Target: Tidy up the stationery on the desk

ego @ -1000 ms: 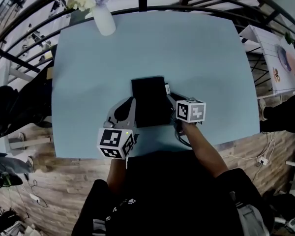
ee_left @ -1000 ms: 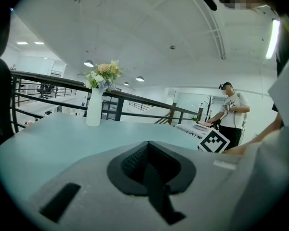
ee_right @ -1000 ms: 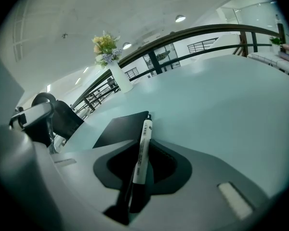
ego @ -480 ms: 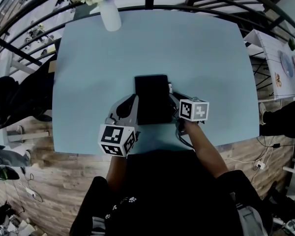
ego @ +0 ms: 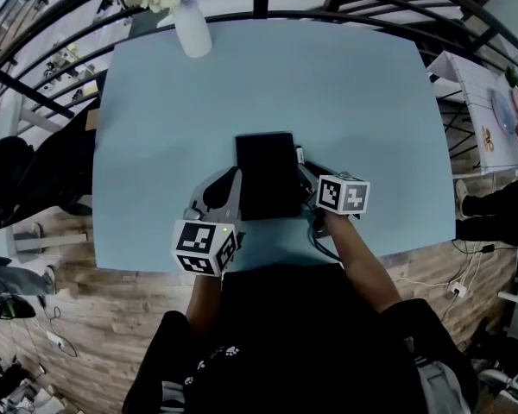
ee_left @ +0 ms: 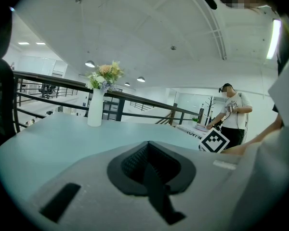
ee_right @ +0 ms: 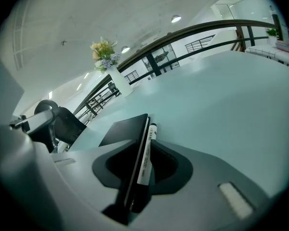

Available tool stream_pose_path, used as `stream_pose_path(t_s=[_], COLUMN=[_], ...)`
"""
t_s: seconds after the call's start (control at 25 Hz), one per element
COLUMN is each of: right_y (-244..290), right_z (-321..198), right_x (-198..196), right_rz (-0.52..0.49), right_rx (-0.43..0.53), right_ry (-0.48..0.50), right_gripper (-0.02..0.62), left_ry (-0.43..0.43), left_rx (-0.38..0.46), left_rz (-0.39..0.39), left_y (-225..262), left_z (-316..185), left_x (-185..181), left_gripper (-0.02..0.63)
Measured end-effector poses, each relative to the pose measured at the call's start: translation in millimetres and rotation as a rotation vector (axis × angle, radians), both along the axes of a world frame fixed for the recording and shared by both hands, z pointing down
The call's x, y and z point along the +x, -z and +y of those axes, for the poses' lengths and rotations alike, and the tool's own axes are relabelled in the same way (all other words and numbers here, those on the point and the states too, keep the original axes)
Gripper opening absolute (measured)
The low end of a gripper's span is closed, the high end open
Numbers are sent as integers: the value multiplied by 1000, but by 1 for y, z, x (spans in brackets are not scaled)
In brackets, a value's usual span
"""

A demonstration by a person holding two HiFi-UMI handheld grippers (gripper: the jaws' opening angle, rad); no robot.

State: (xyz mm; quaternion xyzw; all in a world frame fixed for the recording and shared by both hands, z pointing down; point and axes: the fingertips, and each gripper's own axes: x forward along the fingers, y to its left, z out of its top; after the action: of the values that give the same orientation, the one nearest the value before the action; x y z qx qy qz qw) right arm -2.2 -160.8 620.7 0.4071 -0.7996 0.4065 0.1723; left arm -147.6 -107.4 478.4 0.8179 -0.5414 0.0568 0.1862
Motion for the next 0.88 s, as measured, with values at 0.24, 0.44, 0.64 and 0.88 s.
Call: stream_pose_path(t_s=[0.24, 0.44, 0.64, 0.88], right_y=[-1, 0, 2, 7], right_z=[-2, -3, -3, -5], right_x=[4, 8, 11, 15], right_rz=[2, -2, -6, -30], right_rx=[4, 9, 11, 33], right_ry=[-12, -19, -26, -50], right_gripper=[98, 98, 98, 94], left_ry=[2, 1, 3, 4], left_rx=[3, -3, 0, 6], left_rz=[-8, -11, -14, -20], left_y=[0, 1, 3, 4], left_z=[0, 1, 1, 2], left_x=[-2, 1, 3, 4], left_gripper=[-8, -8, -8, -8])
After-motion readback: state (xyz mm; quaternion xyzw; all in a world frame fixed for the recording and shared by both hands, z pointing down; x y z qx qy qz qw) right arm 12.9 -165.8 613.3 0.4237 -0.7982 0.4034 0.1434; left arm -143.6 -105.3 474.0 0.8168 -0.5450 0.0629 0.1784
